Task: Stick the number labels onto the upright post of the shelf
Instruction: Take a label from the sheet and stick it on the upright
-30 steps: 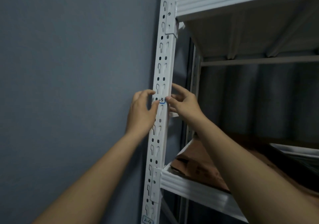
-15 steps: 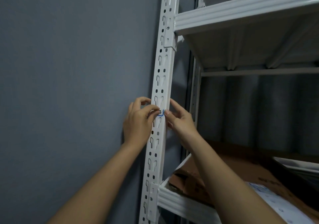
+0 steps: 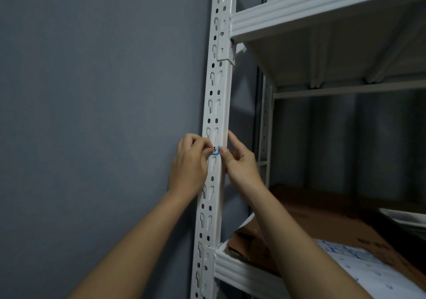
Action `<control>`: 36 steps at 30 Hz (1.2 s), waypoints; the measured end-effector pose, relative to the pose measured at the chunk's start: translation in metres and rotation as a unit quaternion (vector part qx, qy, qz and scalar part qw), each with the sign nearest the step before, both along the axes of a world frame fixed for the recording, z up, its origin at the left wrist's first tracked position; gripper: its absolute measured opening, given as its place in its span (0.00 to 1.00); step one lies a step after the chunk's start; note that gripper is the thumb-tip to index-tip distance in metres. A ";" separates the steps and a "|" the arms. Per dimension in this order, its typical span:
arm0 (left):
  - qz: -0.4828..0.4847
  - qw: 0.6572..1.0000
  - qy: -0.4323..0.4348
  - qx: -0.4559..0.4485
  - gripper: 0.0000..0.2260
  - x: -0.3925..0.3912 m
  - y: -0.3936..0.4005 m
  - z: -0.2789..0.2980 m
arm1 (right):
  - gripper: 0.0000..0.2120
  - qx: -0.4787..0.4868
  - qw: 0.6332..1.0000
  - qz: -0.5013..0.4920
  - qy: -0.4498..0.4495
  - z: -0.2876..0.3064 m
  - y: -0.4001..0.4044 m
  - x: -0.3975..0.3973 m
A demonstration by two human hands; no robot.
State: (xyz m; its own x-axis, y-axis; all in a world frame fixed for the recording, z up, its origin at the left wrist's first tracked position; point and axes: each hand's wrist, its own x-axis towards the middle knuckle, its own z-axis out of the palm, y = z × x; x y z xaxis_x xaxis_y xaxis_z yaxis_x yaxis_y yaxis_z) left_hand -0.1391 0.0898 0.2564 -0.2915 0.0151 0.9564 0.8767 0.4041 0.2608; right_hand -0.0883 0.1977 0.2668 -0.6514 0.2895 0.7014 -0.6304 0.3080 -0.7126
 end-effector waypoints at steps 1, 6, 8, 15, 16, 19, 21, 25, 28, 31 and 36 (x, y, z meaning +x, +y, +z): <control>-0.001 1.000 -0.014 0.003 0.04 0.001 0.001 0.000 | 0.23 -0.004 1.000 -0.004 0.001 -0.001 0.000 -0.001; -0.018 0.996 -0.027 0.081 0.05 0.003 0.001 -0.004 | 0.22 -0.014 0.999 -0.033 0.002 -0.005 -0.006 -0.004; -0.028 0.995 -0.017 0.091 0.04 0.002 0.000 -0.004 | 0.23 -0.015 0.999 -0.035 -0.003 -0.005 -0.006 -0.003; -0.026 0.996 -0.002 0.085 0.03 0.001 0.001 -0.009 | 0.23 -0.020 0.999 -0.039 -0.009 -0.003 -0.008 0.001; -0.026 0.996 -0.005 0.085 0.03 0.001 0.002 -0.010 | 0.23 -0.016 0.999 -0.047 -0.011 -0.004 -0.008 0.000; -0.026 0.997 -0.009 0.073 0.03 0.001 0.004 -0.009 | 0.23 -0.010 0.998 -0.063 -0.015 -0.004 -0.007 -0.005; -0.022 0.998 -0.003 0.056 0.03 0.002 0.003 -0.007 | 0.23 -0.008 0.998 -0.064 -0.012 -0.005 -0.007 -0.007; 0.005 1.000 0.003 0.030 0.03 0.005 0.003 -0.002 | 0.22 -0.013 0.998 -0.064 -0.012 -0.005 -0.008 -0.008; 0.019 1.000 -0.009 0.005 0.04 0.007 0.003 -0.001 | 0.23 -0.010 0.997 -0.076 -0.011 -0.006 -0.009 -0.008; -0.012 0.999 -0.030 0.021 0.04 0.005 0.001 -0.001 | 0.23 -0.005 0.997 -0.079 -0.016 -0.005 -0.009 -0.007; -0.074 0.992 -0.054 0.082 0.05 0.005 -0.004 -0.006 | 0.23 -0.015 0.997 -0.069 -0.018 -0.006 -0.009 -0.003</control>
